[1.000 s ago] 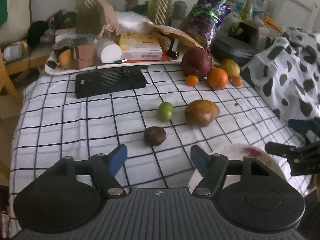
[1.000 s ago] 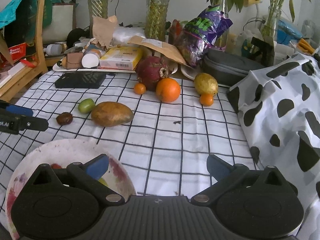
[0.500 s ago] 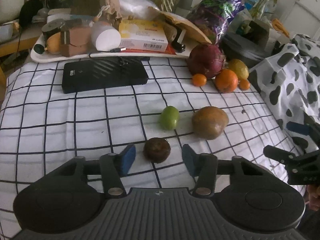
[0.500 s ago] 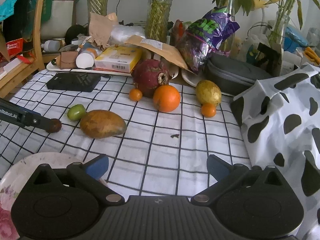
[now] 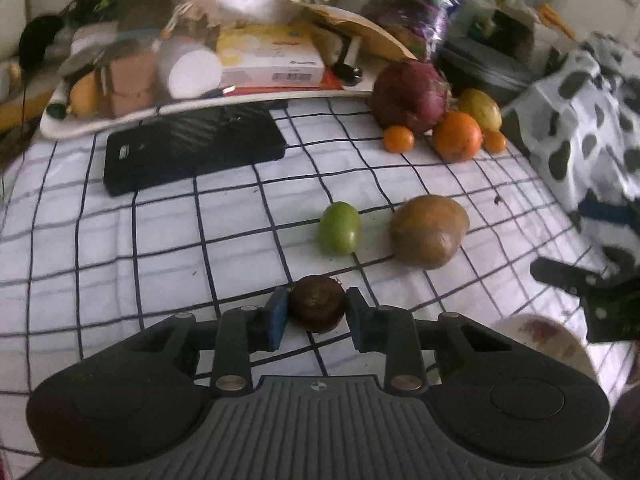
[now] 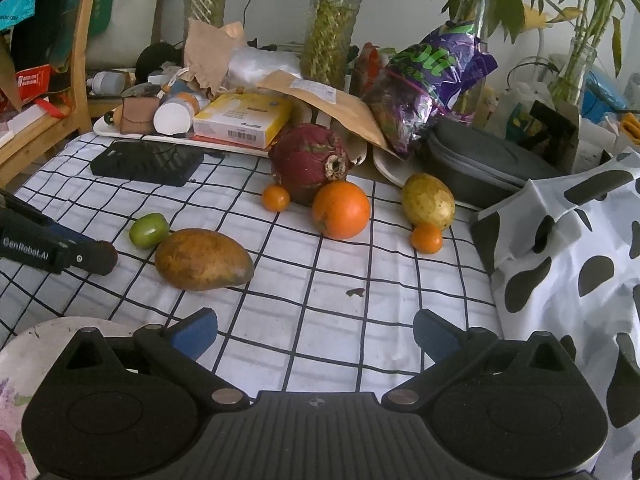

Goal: Organize fruits
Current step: 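Close the left gripper on the dark brown passion fruit, then grasp the large brown mango with the right gripper while the left holds the passion fruit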

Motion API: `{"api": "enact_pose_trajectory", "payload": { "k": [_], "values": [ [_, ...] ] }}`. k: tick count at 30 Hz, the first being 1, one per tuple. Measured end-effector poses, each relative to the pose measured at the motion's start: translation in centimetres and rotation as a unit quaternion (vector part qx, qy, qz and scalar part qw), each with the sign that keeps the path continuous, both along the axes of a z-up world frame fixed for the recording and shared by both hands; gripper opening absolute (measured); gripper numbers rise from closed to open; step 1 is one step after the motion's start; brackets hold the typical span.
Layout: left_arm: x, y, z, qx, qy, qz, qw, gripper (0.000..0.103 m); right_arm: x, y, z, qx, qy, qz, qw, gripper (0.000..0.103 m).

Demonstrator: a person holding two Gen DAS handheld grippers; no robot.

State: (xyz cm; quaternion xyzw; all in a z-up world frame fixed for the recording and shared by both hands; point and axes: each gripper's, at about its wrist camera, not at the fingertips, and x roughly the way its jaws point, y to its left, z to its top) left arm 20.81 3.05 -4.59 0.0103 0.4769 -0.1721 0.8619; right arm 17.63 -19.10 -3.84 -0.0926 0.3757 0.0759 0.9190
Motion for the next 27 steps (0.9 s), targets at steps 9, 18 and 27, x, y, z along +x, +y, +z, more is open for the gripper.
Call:
{"api": "enact_pose_trajectory", "payload": {
  "k": [9,18,27],
  "values": [
    [-0.5,0.2,1.2,0.009,-0.038,0.001,0.9992,0.030,0.8,0.8,-0.4,0.019,0.008,0.007,1.000,0.103],
    [-0.6,1.1,1.9,0.008,-0.056,0.016,0.9983,0.030,2.5,2.1,-1.0,0.091,0.039,0.016,0.995,0.103],
    [-0.6,1.9,2.5,-0.003,-0.061,0.025,0.9979,0.030,4.4,3.2,-1.8,0.171,0.071,0.028,0.982,0.102]
  ]
}}
